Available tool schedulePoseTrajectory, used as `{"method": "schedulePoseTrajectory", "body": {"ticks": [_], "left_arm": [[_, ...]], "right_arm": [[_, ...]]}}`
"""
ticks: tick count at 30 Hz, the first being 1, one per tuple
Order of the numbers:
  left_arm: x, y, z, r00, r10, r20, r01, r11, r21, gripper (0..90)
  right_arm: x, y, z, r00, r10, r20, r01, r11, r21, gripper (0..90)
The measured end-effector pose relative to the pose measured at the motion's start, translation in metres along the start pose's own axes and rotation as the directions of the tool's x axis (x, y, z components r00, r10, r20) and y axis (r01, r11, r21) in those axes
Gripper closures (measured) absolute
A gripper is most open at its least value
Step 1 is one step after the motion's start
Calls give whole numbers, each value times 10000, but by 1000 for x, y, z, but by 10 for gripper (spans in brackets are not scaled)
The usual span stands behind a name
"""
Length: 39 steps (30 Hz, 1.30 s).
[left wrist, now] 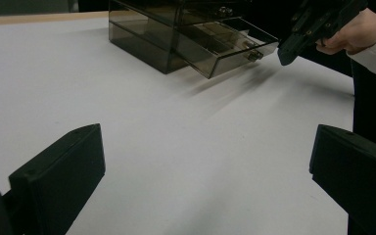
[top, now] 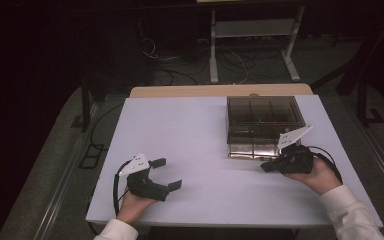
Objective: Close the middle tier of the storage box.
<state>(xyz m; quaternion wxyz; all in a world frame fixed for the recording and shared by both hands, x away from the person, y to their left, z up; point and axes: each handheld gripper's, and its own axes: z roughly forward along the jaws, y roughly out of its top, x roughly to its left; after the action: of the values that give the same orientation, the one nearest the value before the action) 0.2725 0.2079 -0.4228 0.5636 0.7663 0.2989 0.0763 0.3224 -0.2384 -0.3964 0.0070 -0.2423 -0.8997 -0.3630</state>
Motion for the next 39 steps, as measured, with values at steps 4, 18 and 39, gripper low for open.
{"method": "schedulePoseTrajectory", "body": {"ticks": [4,18,39], "left_arm": [[0,0,0,10000,-12,-5,12,10000,-11,0],[0,0,0,10000,21,10,-21,10000,-5,0],[0,0,0,10000,16,14,-16,10000,9,0]], "right_arm": [[-3,-2,2,9999,110,84,-111,9999,74,885],[-11,-8,9,9989,306,362,-319,9989,358,885],[-18,-13,14,9922,477,1153,-560,9960,698,885]]}}
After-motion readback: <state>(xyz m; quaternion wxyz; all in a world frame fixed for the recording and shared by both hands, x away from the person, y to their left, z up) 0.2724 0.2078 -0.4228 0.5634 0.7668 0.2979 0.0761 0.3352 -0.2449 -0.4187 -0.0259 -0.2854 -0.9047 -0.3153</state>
